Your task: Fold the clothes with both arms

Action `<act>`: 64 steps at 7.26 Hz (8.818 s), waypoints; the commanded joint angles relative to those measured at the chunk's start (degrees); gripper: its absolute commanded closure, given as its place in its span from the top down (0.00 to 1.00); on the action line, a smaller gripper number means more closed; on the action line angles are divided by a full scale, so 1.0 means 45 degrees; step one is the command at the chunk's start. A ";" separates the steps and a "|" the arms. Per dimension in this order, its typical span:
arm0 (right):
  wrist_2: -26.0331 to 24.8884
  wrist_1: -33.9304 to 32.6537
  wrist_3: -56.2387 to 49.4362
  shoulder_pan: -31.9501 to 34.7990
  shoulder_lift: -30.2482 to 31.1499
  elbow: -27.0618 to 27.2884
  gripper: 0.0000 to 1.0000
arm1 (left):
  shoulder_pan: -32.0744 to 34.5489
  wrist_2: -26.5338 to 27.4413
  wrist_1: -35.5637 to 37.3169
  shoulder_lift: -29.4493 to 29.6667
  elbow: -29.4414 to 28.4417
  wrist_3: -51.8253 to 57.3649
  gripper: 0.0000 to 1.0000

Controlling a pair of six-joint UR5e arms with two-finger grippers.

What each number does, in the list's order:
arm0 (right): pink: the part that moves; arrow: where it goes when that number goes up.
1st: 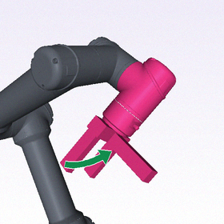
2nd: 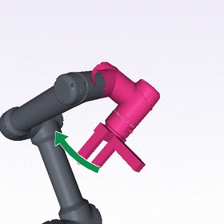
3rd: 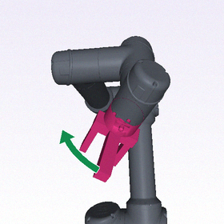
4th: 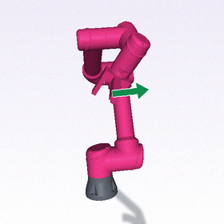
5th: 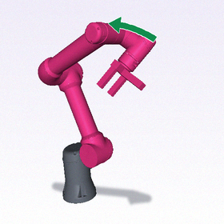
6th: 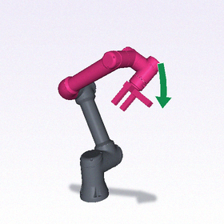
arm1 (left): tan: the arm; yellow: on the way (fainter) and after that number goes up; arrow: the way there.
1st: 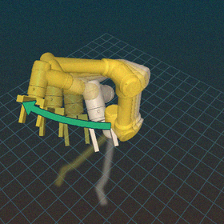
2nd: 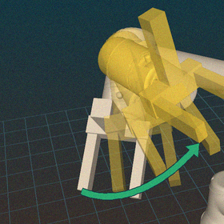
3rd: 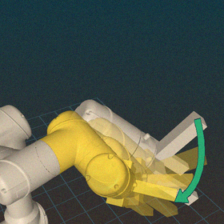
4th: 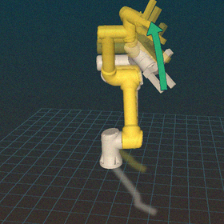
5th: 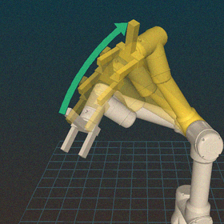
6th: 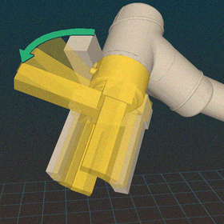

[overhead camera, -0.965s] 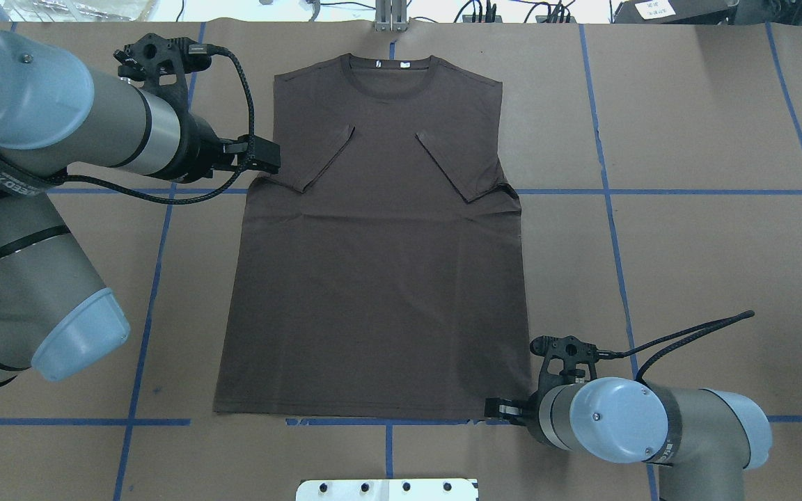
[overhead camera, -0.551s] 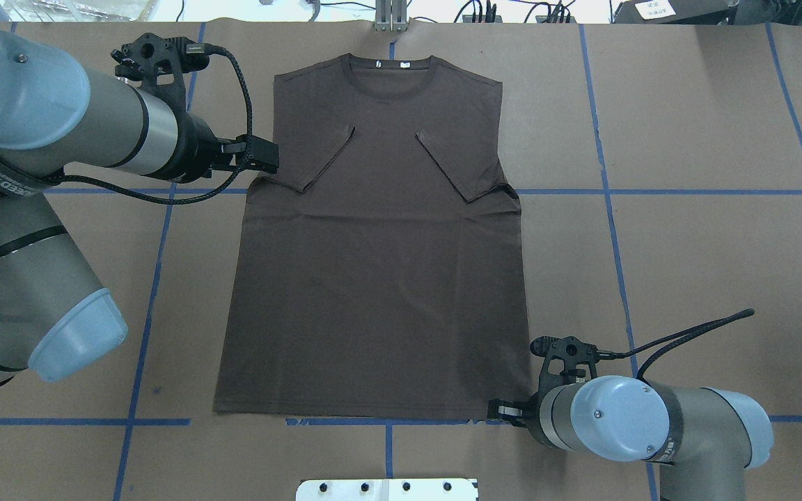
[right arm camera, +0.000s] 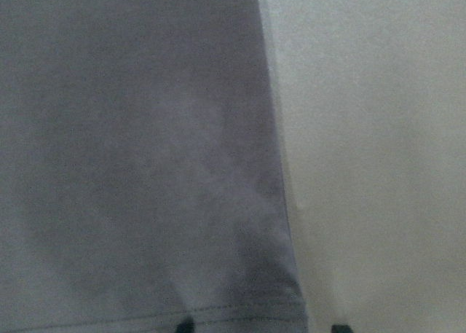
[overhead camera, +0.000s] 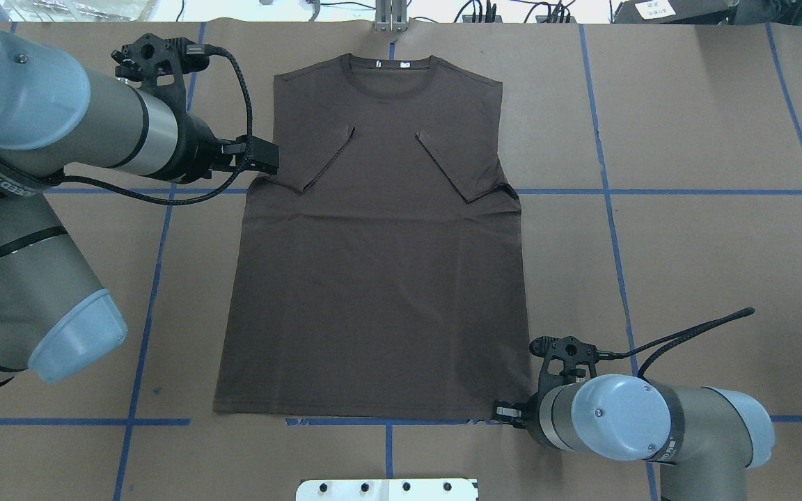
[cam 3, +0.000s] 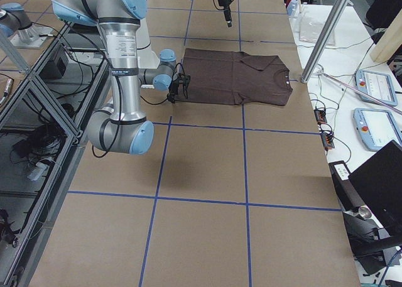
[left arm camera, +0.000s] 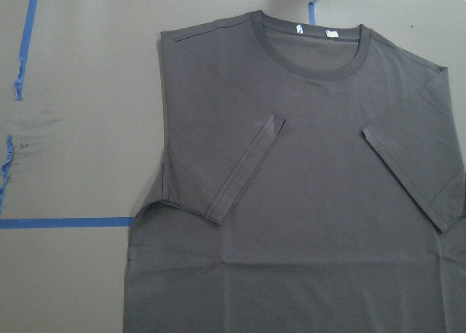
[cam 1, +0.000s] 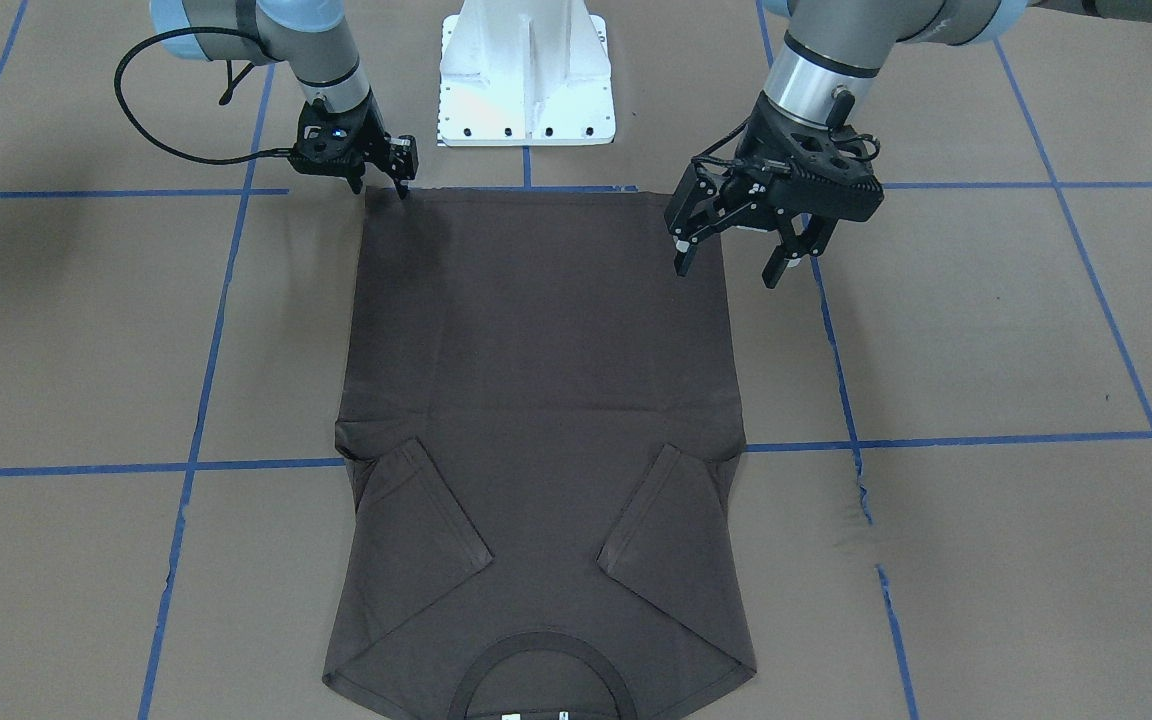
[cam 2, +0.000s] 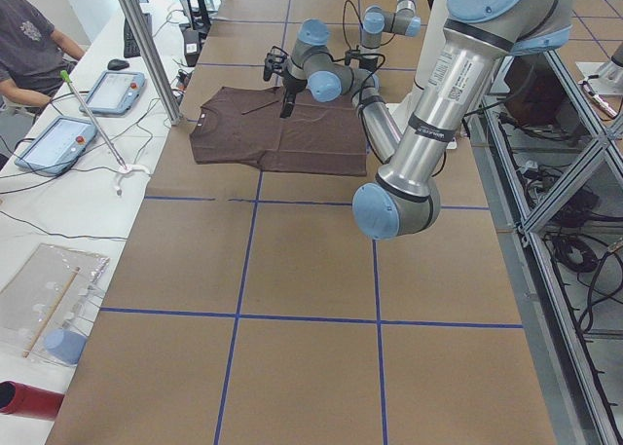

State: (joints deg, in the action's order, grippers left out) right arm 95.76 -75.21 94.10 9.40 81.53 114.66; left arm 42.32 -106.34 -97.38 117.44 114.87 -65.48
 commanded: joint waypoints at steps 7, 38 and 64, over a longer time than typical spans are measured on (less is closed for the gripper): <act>-0.0010 -0.0024 0.0007 0.0176 0.0105 0.0223 0.18 | 0.0009 -0.0002 0.0000 0.0055 0.0019 0.0000 1.00; 0.1161 -0.0884 -0.2024 0.2208 -0.0520 0.2371 0.00 | -0.7272 0.4412 -0.0175 -0.4458 0.0611 -1.0462 0.97; 0.4756 -0.0942 -0.2062 0.2376 0.1415 0.4071 0.00 | -0.8841 0.4295 0.3320 -0.4475 0.5605 -1.0257 0.00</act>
State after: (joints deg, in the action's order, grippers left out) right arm 116.68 -79.45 85.14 17.82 88.07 132.88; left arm 1.82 -86.86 -82.91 97.50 139.16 -112.51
